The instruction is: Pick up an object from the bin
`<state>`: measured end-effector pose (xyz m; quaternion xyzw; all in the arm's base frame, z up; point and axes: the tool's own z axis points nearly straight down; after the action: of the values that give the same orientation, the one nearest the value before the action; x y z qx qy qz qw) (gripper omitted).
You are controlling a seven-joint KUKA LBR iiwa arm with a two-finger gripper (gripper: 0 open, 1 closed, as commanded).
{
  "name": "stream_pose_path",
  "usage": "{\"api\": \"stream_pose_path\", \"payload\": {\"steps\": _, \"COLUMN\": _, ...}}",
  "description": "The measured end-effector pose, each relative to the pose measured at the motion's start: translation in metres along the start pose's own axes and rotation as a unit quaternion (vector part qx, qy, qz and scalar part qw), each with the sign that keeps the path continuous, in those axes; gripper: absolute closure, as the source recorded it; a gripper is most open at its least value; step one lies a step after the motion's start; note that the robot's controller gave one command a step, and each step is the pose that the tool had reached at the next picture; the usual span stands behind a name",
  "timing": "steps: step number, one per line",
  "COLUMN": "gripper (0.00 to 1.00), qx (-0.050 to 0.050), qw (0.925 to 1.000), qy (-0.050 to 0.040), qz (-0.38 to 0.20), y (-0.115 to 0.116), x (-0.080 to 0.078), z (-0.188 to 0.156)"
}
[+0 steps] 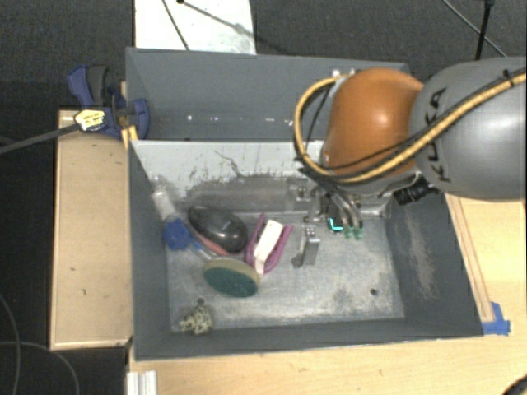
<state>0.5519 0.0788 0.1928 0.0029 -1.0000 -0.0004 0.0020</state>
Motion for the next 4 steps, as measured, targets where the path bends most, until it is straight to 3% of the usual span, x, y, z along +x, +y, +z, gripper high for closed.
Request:
{"api": "stream_pose_path", "payload": {"steps": 1, "gripper": 0.0, "qx": 0.002, "qw": 0.9576, "qy": -0.0004, "qz": -0.288, "y": 0.048, "x": -0.04, "z": 0.12}}
{"api": "stream_pose_path", "payload": {"steps": 2, "gripper": 1.0, "qx": 0.002, "qw": 0.9583, "qy": 0.0016, "qz": -0.286, "y": 0.048, "x": -0.04, "z": 0.117}}
{"api": "stream_pose_path", "payload": {"steps": 3, "gripper": 1.0, "qx": 0.001, "qw": 0.9495, "qy": -0.0101, "qz": -0.314, "y": 0.053, "x": -0.013, "z": 0.118}}
{"api": "stream_pose_path", "payload": {"steps": 4, "gripper": 1.0, "qx": 0.001, "qw": 0.9493, "qy": -0.0078, "qz": -0.314, "y": 0.062, "x": -0.009, "z": -0.028}}
